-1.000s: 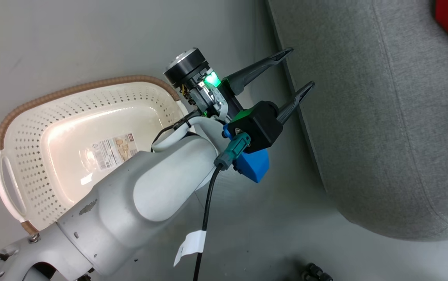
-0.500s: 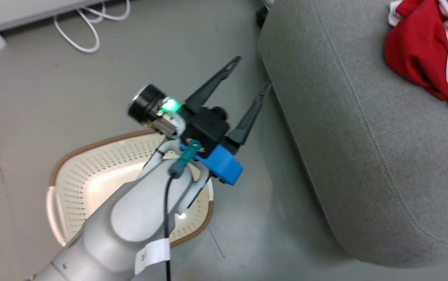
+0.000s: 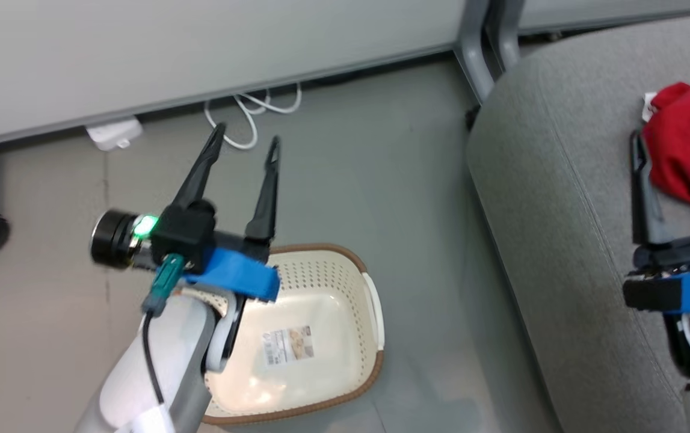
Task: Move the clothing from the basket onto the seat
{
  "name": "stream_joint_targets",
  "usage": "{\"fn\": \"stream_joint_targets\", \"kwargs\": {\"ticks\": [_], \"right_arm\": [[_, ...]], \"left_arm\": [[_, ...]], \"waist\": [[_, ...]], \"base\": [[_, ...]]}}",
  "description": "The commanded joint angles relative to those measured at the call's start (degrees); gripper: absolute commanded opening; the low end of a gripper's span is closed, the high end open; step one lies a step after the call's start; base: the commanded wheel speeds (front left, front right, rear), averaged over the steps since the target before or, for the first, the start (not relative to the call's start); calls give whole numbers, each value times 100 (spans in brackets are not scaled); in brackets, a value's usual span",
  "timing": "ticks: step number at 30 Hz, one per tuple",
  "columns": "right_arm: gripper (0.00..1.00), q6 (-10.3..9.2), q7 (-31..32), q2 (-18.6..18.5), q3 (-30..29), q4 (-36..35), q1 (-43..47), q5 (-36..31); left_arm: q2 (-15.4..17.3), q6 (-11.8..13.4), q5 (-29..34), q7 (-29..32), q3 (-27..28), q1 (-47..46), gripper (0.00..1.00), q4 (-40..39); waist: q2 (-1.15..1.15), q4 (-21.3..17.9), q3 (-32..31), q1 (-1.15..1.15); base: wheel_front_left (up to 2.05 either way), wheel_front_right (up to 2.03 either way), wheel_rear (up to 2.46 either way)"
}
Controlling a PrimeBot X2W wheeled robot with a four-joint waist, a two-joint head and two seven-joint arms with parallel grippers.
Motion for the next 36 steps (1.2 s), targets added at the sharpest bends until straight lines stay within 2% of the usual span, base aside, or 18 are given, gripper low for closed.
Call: {"fn": "stream_joint_targets", "kwargs": {"ticks": [1, 8, 18, 26, 36], "right_arm": [[100, 1, -3, 33, 59, 14, 148, 49], [100, 1, -3, 189, 321, 134, 559, 113], [100, 1, -3, 477, 374, 405, 1264, 207], [100, 1, -3, 721, 208, 580, 1663, 294], [100, 1, -3, 871, 221, 664, 1813, 356]], "left_arm": [[-30, -33, 43, -26, 167, 215, 100, -54], [-183, -203, 331, -27, 922, 1088, 100, -210], [-524, -500, 717, -22, 1767, 2068, 100, -460], [-741, -760, 885, -23, 2208, 2558, 100, -466], [-865, -952, 977, -23, 2626, 2871, 100, -545]], "waist": [[0, 256, -306, 1], [0, 563, -765, 1], [0, 842, -1318, 1], [0, 958, -1529, 1], [0, 1041, -1641, 1]], "base": [[0, 0, 0], [0, 0, 0], [0, 0, 0], [0, 0, 0], [0, 0, 0]]}}
